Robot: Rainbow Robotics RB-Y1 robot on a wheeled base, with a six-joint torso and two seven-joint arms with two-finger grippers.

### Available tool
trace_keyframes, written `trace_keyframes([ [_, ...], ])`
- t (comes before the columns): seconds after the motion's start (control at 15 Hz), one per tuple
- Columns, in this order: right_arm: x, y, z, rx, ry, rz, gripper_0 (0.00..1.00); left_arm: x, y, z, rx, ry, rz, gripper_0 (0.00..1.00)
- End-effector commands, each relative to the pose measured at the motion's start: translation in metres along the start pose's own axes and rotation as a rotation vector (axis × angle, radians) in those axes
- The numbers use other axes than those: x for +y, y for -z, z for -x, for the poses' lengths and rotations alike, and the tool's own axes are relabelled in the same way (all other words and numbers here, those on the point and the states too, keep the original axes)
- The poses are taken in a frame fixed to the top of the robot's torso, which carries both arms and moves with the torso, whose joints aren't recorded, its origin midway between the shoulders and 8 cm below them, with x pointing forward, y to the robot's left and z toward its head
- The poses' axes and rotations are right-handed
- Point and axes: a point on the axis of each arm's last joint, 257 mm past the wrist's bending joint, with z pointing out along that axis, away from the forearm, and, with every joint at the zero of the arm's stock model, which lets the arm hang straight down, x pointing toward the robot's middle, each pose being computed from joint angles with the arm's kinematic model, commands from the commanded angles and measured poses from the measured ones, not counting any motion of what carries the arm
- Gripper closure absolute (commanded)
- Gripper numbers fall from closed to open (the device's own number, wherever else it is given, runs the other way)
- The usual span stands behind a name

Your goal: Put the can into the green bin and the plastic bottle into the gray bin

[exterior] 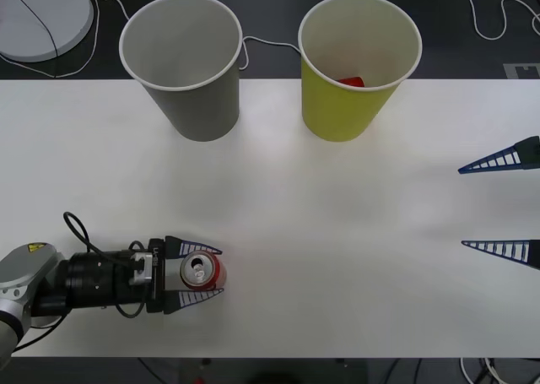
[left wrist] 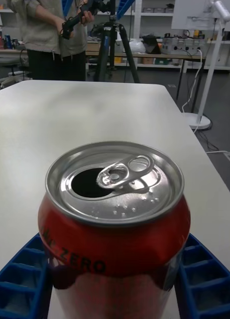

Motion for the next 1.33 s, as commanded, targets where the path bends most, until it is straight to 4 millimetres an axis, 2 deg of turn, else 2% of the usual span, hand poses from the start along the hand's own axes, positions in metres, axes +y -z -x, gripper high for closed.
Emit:
trace_keyframes([
  [0.07,0.0,0.0,0.0,0.0,0.0,0.0,0.0,0.001,0.0,0.0,-0.001,0.004,0.002,1.0],
  [0.47,0.0,0.0,0.0,0.0,0.0,0.0,0.0,0.016,0.01,0.003,0.002,0.011,0.04,1.0],
  [0.93,0.0,0.0,0.0,0.0,0.0,0.0,0.0,0.049,0.057,0.019,0.096,0.116,0.021,1.0],
  [1.33,0.0,0.0,0.0,0.0,0.0,0.0,0.0,0.087,0.099,0.032,0.298,0.14,0.018,1.0],
])
